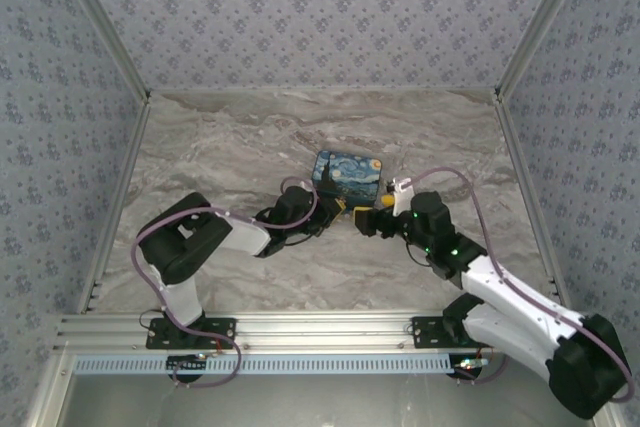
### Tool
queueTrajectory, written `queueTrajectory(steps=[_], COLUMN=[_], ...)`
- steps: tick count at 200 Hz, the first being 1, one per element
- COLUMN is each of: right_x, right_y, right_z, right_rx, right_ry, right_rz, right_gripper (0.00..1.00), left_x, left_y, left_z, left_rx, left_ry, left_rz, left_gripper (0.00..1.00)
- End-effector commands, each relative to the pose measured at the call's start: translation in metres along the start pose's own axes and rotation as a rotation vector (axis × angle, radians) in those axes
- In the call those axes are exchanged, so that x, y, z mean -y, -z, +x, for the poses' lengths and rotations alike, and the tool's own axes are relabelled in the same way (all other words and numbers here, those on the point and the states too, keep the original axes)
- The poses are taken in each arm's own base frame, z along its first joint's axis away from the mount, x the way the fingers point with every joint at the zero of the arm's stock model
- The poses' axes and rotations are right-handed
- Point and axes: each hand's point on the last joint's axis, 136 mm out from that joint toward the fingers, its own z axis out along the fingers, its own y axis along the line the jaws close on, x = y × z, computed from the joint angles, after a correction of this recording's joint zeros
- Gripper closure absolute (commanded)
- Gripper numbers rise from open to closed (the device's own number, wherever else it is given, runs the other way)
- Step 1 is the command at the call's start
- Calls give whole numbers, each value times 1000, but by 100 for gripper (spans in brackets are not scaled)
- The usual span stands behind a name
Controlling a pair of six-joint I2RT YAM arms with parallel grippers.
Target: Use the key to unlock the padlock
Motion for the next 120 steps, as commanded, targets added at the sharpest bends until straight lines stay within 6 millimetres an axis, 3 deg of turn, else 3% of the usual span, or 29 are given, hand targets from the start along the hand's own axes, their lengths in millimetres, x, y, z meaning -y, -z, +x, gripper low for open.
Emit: queueTrajectory(steps=[1,48,86,120], right_x=[-7,-19,-9,-4], right_y=[9,10,1,-12], right_z=[0,9,26,39], right_rx=[19,38,39,3], right_ry=[290,603,814,903], right_rz=[-9,67,262,301], right_gripper=[1,2,16,25], left_x=[28,33,38,45], left_y=[9,14,15,14], left_z=[2,4,6,10], left_rx=[-3,-23,-38,-62], left_ry=[9,71,122,141], left_rz=[32,-28,-22,-9], left_gripper=[100,100,100,100])
